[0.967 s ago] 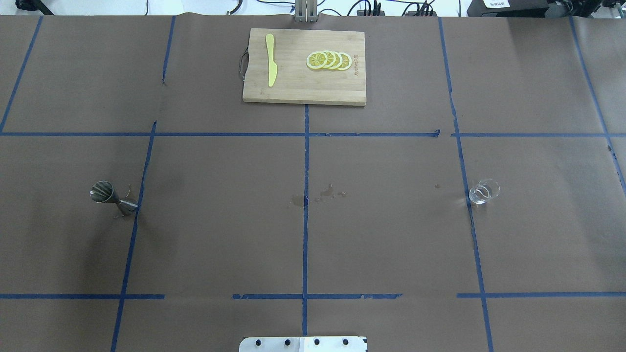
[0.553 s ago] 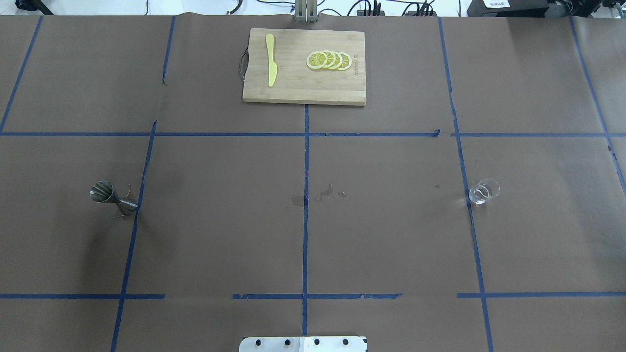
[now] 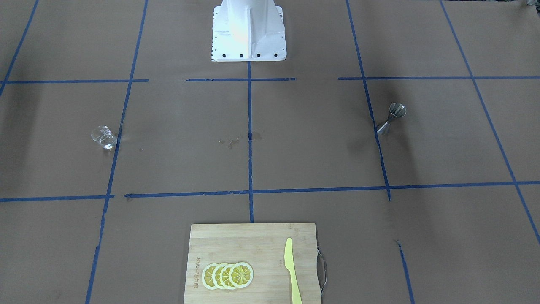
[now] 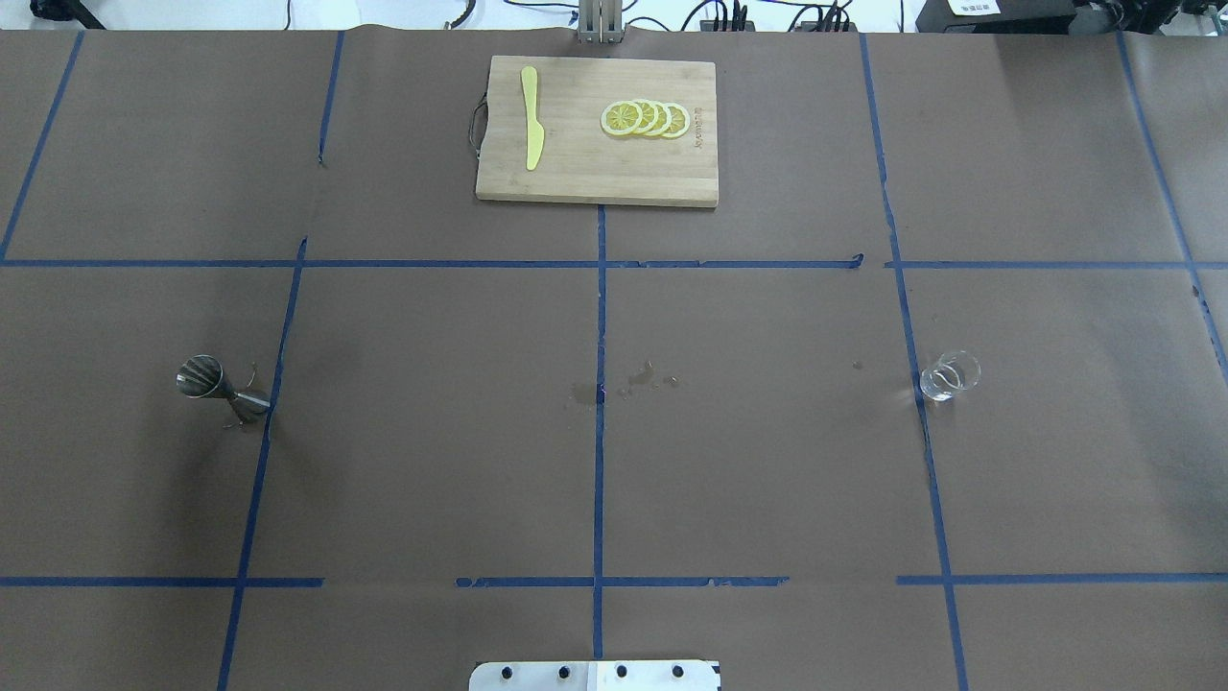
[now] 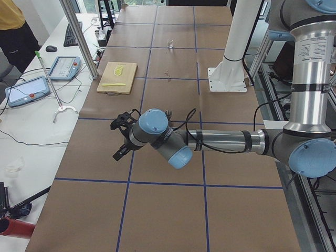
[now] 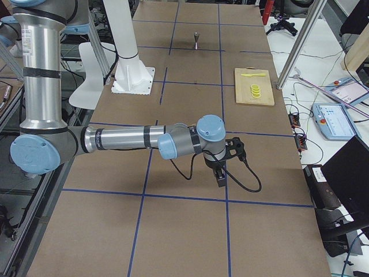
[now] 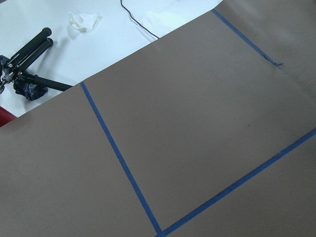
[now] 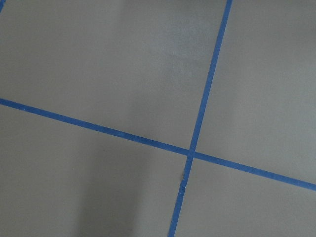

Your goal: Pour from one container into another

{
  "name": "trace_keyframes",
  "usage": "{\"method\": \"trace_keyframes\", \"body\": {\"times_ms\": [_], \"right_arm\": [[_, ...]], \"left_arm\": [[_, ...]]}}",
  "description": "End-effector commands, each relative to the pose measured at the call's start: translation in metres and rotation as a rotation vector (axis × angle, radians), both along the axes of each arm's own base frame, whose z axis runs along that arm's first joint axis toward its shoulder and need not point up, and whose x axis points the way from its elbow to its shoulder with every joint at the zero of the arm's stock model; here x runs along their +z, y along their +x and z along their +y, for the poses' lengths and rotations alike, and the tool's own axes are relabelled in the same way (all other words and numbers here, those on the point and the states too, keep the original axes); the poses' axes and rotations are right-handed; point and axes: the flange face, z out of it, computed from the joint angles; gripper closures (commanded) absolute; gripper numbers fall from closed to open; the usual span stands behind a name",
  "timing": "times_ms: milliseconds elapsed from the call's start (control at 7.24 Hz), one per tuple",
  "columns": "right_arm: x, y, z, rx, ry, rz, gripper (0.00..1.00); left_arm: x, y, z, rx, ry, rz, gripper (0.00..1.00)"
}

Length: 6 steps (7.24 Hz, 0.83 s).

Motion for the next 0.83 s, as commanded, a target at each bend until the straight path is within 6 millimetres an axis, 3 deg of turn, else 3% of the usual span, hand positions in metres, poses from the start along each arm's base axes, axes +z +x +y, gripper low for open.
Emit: {"method": "trace_keyframes", "body": {"times_ms": [0, 276, 553, 691], "right_arm": [[0.002, 0.0, 0.003, 0.001, -0.005, -0.003, 0.0], [0.008, 0.0, 0.007, 0.002, -0.017, -0.001, 0.0], [0.01, 0.0, 0.008, 0.003, -0.021, -0.001, 0.0], [0.011, 0.0, 0.01, 0.003, -0.024, -0.002, 0.0]], "left_arm": [[-0.05, 0.034, 0.0, -0.04, -0.036, 0.107, 0.0], [-0.126, 0.104, 0.016, -0.089, -0.126, 0.253, 0.0], [-0.181, 0.165, 0.049, -0.171, -0.176, 0.359, 0.0], [-0.197, 0.188, 0.073, -0.228, -0.202, 0.402, 0.0]]}}
